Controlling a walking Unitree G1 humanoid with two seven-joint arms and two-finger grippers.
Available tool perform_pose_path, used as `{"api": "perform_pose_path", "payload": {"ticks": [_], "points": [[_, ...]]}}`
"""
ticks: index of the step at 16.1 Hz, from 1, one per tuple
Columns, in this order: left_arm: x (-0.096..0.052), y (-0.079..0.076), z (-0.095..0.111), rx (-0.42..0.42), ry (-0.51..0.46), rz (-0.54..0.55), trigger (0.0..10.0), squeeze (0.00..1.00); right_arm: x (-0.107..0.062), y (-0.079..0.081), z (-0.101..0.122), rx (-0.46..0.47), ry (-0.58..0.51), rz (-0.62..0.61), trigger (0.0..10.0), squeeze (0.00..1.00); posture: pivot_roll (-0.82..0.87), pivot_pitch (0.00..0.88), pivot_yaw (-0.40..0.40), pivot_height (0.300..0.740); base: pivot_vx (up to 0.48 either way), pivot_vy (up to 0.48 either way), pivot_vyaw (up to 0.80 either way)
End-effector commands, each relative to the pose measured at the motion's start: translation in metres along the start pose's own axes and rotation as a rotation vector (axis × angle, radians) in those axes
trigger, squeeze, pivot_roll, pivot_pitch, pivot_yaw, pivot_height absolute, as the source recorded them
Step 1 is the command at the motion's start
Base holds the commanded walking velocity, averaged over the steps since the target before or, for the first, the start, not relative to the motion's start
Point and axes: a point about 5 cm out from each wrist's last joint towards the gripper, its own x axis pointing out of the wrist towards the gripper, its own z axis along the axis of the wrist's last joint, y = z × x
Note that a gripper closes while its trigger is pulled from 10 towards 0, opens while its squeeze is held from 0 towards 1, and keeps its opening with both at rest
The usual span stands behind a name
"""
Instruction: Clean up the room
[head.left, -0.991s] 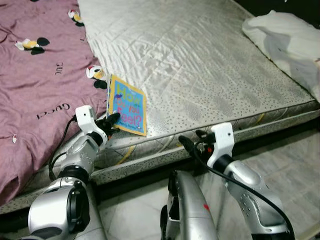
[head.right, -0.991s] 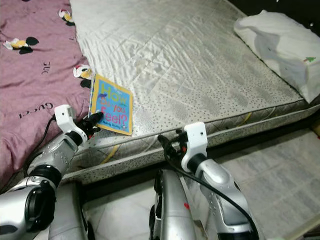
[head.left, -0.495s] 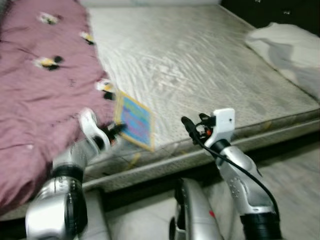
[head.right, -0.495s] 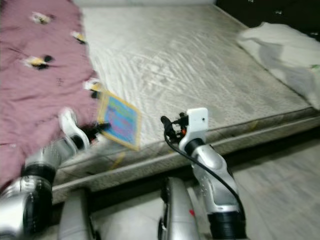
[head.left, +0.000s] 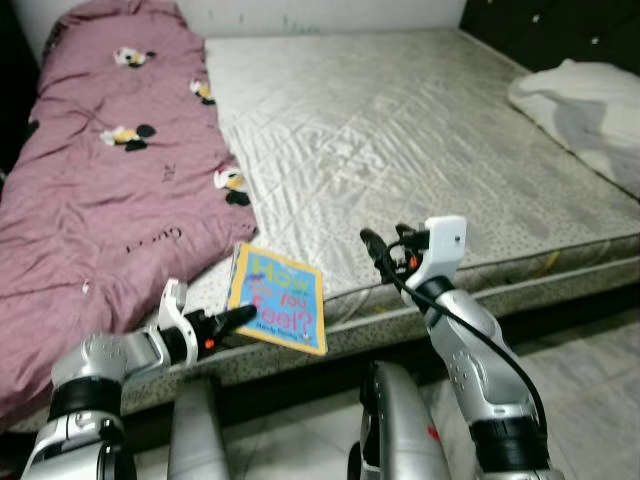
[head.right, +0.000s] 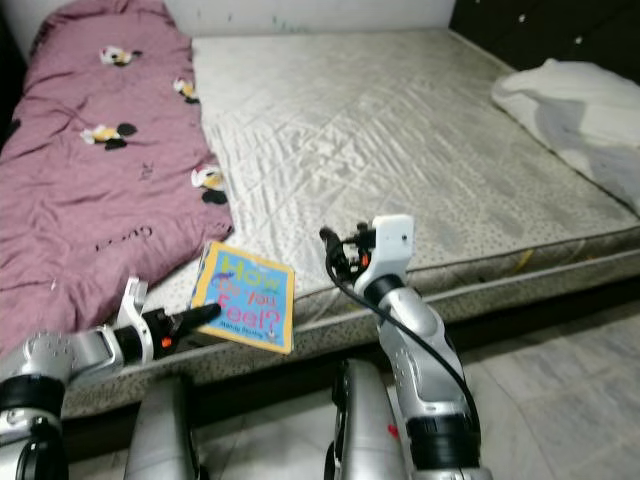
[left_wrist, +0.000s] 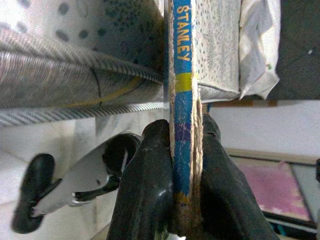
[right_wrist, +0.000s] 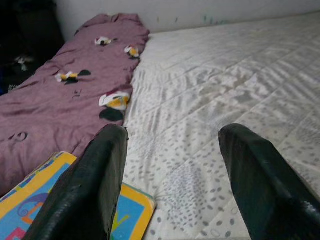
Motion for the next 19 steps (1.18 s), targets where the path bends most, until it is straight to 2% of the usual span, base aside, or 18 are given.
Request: {"api": "perform_pose_path", "payload": {"ticks": [1, 2, 4, 5, 7, 8, 9, 11, 13, 14, 16, 17, 19], "points": [[0.003, -0.008, 0.015, 0.082, -0.025, 0.048, 10.0, 0.0, 0.002, -0.004, 0.001, -0.008, -0.006, -0.014, 10.0, 0.0, -0.08, 0.0, -0.023, 0.525, 0.0, 0.0, 0.0], [0.007, -0.009, 0.023, 0.141, -0.061, 0.101, 10.0, 0.0, 0.003, -0.004, 0.001, -0.011, -0.009, -0.016, 10.0, 0.0, -0.08, 0.0, -0.024, 0.525, 0.0, 0.0, 0.0], [0.016, -0.028, 0.049, 0.274, -0.224, 0.162, 10.0, 0.0, 0.007, -0.003, 0.004, -0.016, -0.025, -0.015, 10.0, 0.0, -0.08, 0.0, -0.025, 0.525, 0.0, 0.0, 0.0], [0.02, -0.043, 0.06, 0.291, -0.306, 0.139, 10.0, 0.0, 0.009, -0.004, 0.007, -0.017, -0.038, -0.018, 10.0, 0.0, -0.07, 0.0, -0.023, 0.525, 0.0, 0.0, 0.0], [0.024, -0.07, 0.071, 0.397, -0.402, 0.097, 10.0, 0.0, 0.012, -0.008, 0.01, -0.018, -0.056, -0.037, 10.0, 0.0, -0.06, 0.0, -0.025, 0.525, 0.0, 0.0, 0.0], [0.025, -0.08, 0.074, 0.534, -0.473, 0.12, 10.0, 0.0, 0.014, -0.009, 0.01, -0.022, -0.062, -0.049, 10.0, 0.0, -0.06, 0.0, -0.024, 0.525, 0.0, 0.0, 0.0], [0.028, -0.084, 0.072, 0.662, -0.534, 0.192, 10.0, 0.0, 0.016, -0.009, 0.009, -0.022, -0.069, -0.056, 10.0, 0.0, -0.05, 0.0, -0.021, 0.525, 0.0, 0.0, 0.0], [0.03, -0.087, 0.069, 0.709, -0.597, 0.204, 10.0, 0.0, 0.017, -0.009, 0.008, -0.021, -0.073, -0.062, 10.0, 0.0, -0.05, 0.0, -0.02, 0.525, 0.0, 0.0, 0.0], [0.028, -0.088, 0.062, 0.819, -0.687, 0.242, 10.0, 0.0, 0.017, -0.013, 0.008, -0.012, -0.098, -0.096, 10.0, 0.0, -0.04, 0.0, -0.01, 0.525, 0.0, 0.0, 0.0], [0.025, -0.091, 0.058, 0.914, -0.725, 0.238, 10.0, 0.0, 0.017, -0.016, 0.008, 0.017, -0.11, -0.133, 10.0, 0.0, -0.03, 0.0, -0.013, 0.525, 0.0, 0.0, 0.0], [0.019, -0.091, 0.057, 0.897, -0.78, 0.224, 10.0, 0.0, 0.015, -0.019, 0.008, 0.027, -0.119, -0.167, 10.0, 0.0, -0.03, 0.0, -0.015, 0.525, 0.0, 0.0, 0.0], [0.011, -0.085, 0.055, 0.893, -0.816, 0.255, 10.0, 0.0, 0.011, -0.018, 0.005, 0.023, -0.115, -0.17, 10.0, 0.0, -0.04, 0.0, -0.014, 0.525, 0.0, 0.0, 0.0], [0.007, -0.088, 0.053, 0.957, -0.847, 0.272, 10.0, 0.0, 0.009, -0.017, 0.002, 0.061, -0.108, -0.182, 10.0, 0.0, -0.03, 0.0, -0.02, 0.525, 0.0, 0.0, 0.0]]}}
